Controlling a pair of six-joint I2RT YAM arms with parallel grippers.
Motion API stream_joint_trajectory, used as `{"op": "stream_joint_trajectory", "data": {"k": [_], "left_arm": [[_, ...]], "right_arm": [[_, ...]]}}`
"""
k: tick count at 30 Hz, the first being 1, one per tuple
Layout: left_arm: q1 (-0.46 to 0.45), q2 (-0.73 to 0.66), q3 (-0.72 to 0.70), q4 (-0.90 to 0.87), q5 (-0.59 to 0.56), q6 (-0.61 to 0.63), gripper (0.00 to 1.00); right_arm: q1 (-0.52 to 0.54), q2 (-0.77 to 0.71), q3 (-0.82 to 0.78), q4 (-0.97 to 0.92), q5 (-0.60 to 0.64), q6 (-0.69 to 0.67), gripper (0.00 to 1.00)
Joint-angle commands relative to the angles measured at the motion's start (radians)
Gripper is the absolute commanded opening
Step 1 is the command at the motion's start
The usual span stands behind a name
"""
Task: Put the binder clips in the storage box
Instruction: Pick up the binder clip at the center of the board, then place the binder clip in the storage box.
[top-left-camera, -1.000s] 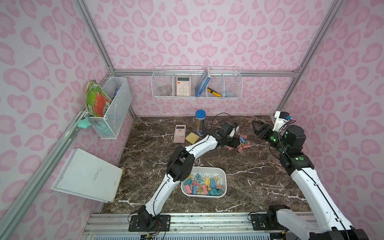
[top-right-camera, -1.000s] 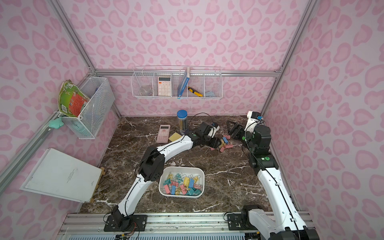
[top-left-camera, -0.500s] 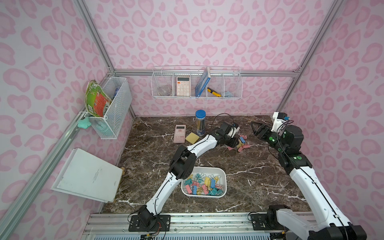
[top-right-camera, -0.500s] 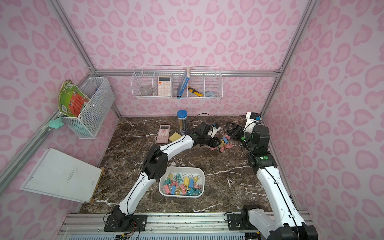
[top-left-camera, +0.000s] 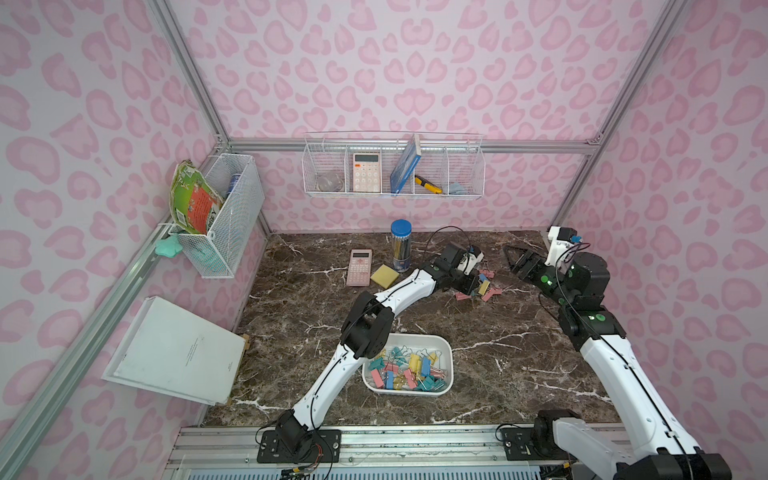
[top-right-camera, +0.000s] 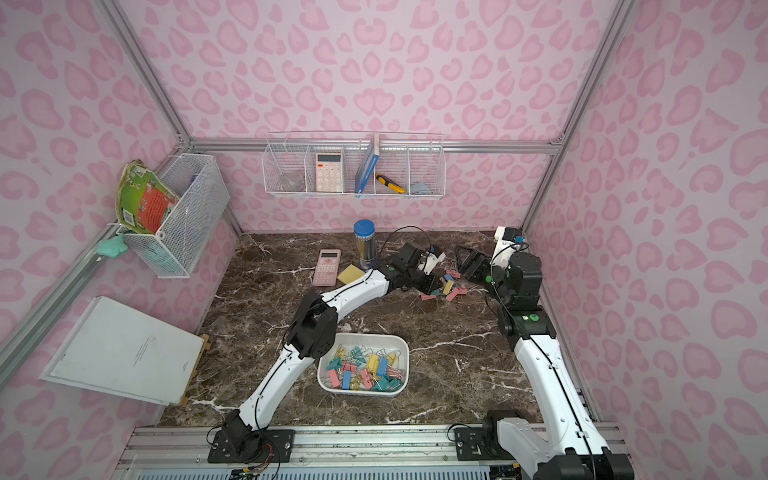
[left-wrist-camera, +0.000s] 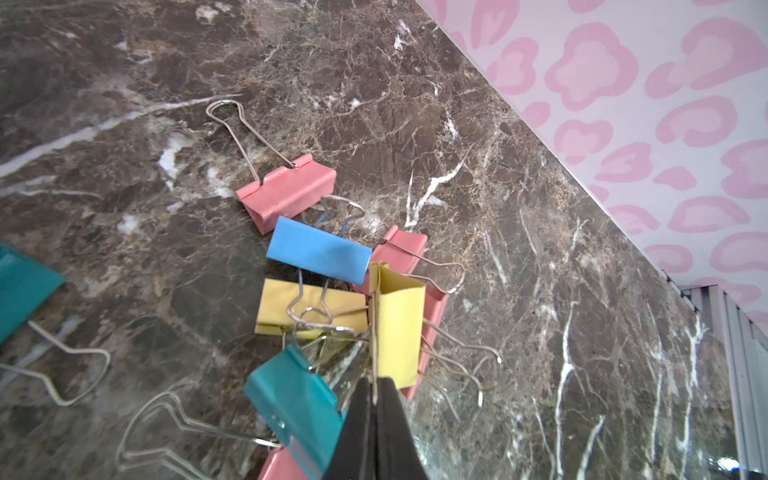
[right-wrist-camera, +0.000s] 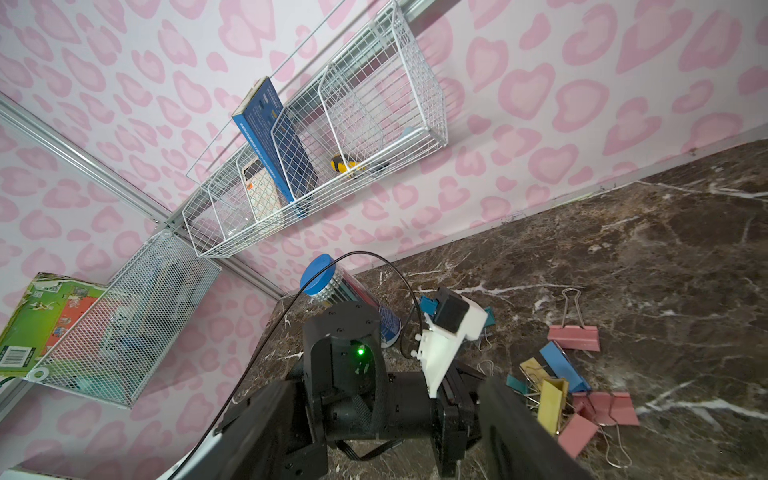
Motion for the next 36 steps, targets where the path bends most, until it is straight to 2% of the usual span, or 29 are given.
{"op": "stream_joint_trajectory", "data": {"k": [1, 6, 10, 15, 20, 23, 26, 29, 32, 36], "left_arm": [[-0.003, -0.054, -0.024, 0.031, 0.049, -0.044, 0.0], [-0.013, -0.168, -0.149, 0.108, 0.052, -0.104, 0.0], [-0.026, -0.274, -0.229, 0.091, 0.03, -0.134, 0.0], [-0.05, -0.506, -0.443, -0.038, -0.04, -0.178, 0.0], [-0.121, -0.801, -0.723, -0.271, -0.27, -0.176, 0.0], [-0.138, -0.91, -0.83, -0.416, -0.328, -0.216, 0.0], [-0.142, -0.956, -0.843, -0.595, -0.319, -0.255, 0.0], [-0.162, -0.979, -0.903, -0.633, -0.212, -0.266, 0.0], [-0.187, -0.964, -0.943, -0.63, -0.188, -0.28, 0.0], [-0.2, -0.895, -0.928, -0.673, -0.273, -0.296, 0.0]], "right_arm": [[-0.009, -0.012, -0.005, 0.02, -0.019, 0.009, 0.73], [-0.037, -0.025, -0.006, 0.025, -0.041, 0.024, 0.73], [-0.042, -0.032, -0.001, 0.026, -0.044, 0.031, 0.73], [-0.05, -0.037, 0.01, 0.013, -0.051, 0.032, 0.73], [-0.051, -0.023, 0.009, 0.022, -0.059, 0.036, 0.73], [-0.052, 0.0, 0.008, 0.027, -0.073, 0.03, 0.73], [-0.053, 0.019, 0.0, 0.041, -0.082, 0.037, 0.74], [-0.051, 0.034, -0.007, 0.053, -0.091, 0.036, 0.76], [-0.052, 0.051, -0.012, 0.063, -0.109, 0.033, 0.85], [-0.052, 0.07, -0.01, 0.075, -0.151, 0.033, 0.87]]}}
